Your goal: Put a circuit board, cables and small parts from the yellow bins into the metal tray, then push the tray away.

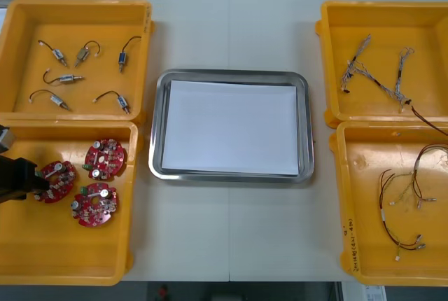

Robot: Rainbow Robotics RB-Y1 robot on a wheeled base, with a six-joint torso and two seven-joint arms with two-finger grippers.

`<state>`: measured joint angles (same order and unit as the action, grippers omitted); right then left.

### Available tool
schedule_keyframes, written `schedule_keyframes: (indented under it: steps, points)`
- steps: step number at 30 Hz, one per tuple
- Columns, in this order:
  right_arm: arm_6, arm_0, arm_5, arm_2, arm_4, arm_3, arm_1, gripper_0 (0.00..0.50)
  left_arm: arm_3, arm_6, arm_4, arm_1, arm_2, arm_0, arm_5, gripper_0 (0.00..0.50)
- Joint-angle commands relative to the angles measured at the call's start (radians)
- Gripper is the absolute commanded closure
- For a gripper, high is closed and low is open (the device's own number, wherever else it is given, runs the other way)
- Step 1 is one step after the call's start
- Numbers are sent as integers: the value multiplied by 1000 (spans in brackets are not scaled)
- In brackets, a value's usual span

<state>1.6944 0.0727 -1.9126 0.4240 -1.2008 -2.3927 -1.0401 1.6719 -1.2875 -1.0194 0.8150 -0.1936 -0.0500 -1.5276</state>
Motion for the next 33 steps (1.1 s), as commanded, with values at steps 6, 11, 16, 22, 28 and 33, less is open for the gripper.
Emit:
schedule_keyframes:
  steps: [6,11,16,22,28,33]
  points:
    - [19,44,-7,-42,-13,-56,-14,500,-26,-99,27,24,11,-25,23,0]
    - [19,44,-7,-48,-20,-66,-14,500,-34,-102,32,24,23,-25,41,0]
    - [19,44,-7,-51,-29,-71,-15,500,-34,-102,30,24,26,-25,43,0]
    - [19,44,-7,-51,-29,-71,-12,500,-32,-108,25,24,26,-25,41,500]
    - [19,44,-7,-51,-17,-71,6,500,-32,-105,12,23,26,-25,41,499]
    - [19,44,-7,-51,-3,-71,12,500,-24,-105,2,24,11,-33,29,500]
